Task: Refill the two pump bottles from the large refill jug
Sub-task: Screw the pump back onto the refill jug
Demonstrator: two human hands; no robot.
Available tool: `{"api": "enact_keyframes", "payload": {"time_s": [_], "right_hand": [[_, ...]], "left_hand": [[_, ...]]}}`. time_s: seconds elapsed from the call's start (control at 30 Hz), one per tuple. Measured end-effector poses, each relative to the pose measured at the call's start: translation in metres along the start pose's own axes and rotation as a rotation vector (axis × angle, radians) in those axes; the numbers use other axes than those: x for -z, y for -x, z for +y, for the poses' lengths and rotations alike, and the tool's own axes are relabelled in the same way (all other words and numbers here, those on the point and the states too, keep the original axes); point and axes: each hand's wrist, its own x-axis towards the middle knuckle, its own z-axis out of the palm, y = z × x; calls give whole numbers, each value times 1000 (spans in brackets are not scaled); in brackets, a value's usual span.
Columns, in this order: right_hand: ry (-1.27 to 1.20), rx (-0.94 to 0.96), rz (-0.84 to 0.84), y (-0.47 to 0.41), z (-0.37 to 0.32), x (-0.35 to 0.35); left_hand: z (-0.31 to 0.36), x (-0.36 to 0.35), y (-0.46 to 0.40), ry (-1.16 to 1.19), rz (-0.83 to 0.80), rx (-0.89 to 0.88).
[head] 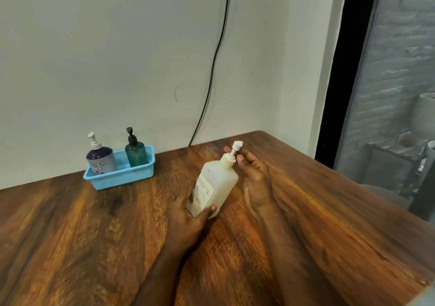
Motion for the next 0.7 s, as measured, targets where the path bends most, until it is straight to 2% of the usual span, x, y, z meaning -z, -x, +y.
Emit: {"api": "enact_keyframes", "payload": {"time_s": [0.1, 0.23, 0.3, 0.43, 0.5, 0.63, 0.7], "right_hand": [[148, 44, 63, 1, -1, -3], [207, 32, 215, 2, -2, -9], [199, 7, 179, 2, -2, -8], [17, -21, -14, 4, -4, -4], [79, 1, 4, 3, -4, -4], [176, 4, 169, 0, 0, -7], [163, -26, 146, -1, 1, -6]], "left_hand": [[0, -1, 0, 24, -3, 10], [0, 0, 0, 12, 6, 7], [-1, -1, 0, 18, 9, 16], [-1, 0, 0, 25, -1, 16], [-1, 0, 1, 27, -4, 12], [-2, -2, 0, -1, 7, 4], [-2, -1, 0, 8, 4, 10]]}}
